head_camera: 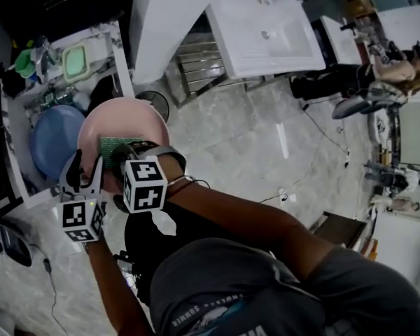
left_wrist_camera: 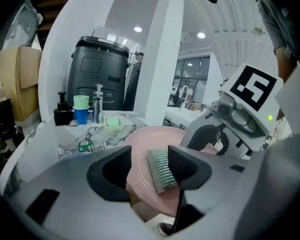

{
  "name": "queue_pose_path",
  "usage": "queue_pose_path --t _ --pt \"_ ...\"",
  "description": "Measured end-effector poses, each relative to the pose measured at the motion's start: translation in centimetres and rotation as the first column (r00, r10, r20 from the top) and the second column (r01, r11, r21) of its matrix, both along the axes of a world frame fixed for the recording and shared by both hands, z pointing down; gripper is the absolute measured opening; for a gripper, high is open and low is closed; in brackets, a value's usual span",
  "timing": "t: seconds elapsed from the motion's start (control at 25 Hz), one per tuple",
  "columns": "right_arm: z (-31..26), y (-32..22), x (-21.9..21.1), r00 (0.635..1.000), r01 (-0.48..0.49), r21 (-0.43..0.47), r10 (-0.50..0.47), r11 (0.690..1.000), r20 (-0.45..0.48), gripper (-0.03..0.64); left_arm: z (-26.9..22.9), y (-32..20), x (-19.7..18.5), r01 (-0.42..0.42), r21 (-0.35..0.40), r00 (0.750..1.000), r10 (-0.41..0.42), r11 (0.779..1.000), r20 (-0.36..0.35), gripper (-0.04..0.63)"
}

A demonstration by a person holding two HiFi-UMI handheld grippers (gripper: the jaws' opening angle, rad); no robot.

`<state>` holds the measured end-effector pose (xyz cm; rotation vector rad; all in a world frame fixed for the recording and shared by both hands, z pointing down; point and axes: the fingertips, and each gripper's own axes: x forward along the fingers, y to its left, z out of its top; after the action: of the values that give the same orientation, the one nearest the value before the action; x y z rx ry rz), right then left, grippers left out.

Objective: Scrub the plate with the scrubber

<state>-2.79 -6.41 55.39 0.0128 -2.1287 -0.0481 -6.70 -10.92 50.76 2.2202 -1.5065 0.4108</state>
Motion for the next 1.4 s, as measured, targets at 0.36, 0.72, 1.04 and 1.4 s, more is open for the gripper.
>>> queue_pose_path --t 0.36,0.72,1.04,1.4 --pt "-0.8 -5.3 2.1 0.996 -0.016 0.154 0.029 0.988 -0.085 0.141 1.2 1.0 0.9 -0.008 -0.027 1.000 0.007 1.000 -0.030 0.221" --pt "0.2 -0.6 5.7 0.980 0.065 0.095 -0.045 0.993 -0.194 0.144 1.5 0.2 0.7 -0.027 -0.026 0.998 0.026 0.999 -0.053 0.212" --pt "-0.5 1.2 0.8 0.997 0.057 0.079 -0.052 0.995 -0.054 0.144 1.1 0.3 1.9 -0.063 -0.028 0.997 0.061 0.998 -0.047 0.204" --pt "-1.1 -5.0 1.7 0.997 0.002 0.150 0.009 0.989 -0.072 0.144 1.0 0.9 3.2 -0.103 -0.038 0.994 0.102 0.994 -0.033 0.202"
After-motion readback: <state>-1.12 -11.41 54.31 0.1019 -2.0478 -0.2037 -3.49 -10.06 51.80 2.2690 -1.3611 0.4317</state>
